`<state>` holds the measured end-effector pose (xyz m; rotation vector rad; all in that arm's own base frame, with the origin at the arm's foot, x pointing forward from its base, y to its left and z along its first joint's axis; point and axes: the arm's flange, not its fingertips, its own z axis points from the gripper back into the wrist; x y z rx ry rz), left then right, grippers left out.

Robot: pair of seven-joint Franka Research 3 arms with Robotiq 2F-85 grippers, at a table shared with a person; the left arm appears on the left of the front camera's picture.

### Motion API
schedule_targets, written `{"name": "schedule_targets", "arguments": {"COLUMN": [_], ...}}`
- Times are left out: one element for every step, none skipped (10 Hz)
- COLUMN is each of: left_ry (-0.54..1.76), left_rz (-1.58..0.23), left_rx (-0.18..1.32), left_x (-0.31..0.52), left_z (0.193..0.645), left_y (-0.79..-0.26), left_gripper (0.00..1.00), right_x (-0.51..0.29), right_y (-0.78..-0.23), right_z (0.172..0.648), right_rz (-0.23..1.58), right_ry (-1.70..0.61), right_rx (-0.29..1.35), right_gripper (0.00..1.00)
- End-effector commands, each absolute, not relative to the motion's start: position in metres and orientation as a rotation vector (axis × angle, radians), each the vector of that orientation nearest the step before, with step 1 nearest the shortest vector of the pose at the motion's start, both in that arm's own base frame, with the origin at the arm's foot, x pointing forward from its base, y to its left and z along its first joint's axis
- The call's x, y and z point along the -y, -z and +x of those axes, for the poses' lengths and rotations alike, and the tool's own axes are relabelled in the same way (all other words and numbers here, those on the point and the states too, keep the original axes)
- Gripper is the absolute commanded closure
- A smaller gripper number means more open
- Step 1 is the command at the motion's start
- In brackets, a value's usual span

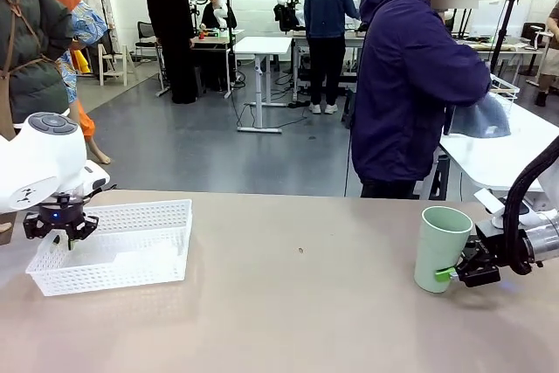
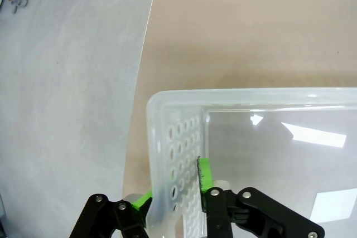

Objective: Clean and organize the cups into the basket.
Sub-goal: Pick up the Organizing basket and move it to the center of the table, then pick up the Reusable plastic cup from the right side of the table and place it inside the Organizing basket.

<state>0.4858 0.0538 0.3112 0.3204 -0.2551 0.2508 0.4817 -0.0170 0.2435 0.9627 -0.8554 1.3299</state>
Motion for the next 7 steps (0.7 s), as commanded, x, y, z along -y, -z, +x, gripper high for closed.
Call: {"name": "schedule_targets", "arguments": {"left_ry": [-0.268,-0.266,-0.261,-0.256,-0.254,-0.253,-0.253], "left_rz": [0.349,0.35,0.35,0.349,0.347,0.348,0.349], "left_rx": [0.271,0.272,0.274,0.275,0.274,0.273,0.274], "left_x": [-0.0529,-0.0531,-0.0534,-0.0539,-0.0542,-0.0544,-0.0549], "left_z": [0.4862,0.4863,0.4866,0.4863,0.4864,0.4863,0.4861], "left_y": [-0.3027,-0.3028,-0.3025,-0.3024,-0.3025,-0.3029,-0.3036], "left_gripper": [1.0,1.0,1.0,1.0,1.0,1.0,1.0], "right_x": [0.0166,0.0169,0.0169,0.017,0.0173,0.0176,0.0179], "right_y": [-0.2375,-0.2376,-0.2372,-0.2371,-0.2365,-0.2363,-0.236], "right_z": [0.4867,0.487,0.4869,0.4868,0.4872,0.4874,0.4877], "right_rz": [0.963,0.968,0.967,0.967,0.967,0.967,0.967], "right_ry": [-1.337,-1.33,-1.326,-1.324,-1.321,-1.318,-1.315], "right_rx": [0.868,0.869,0.869,0.869,0.87,0.87,0.87], "right_gripper": [1.0,0.78,0.78,1.0,0.78,1.0,1.0]}}
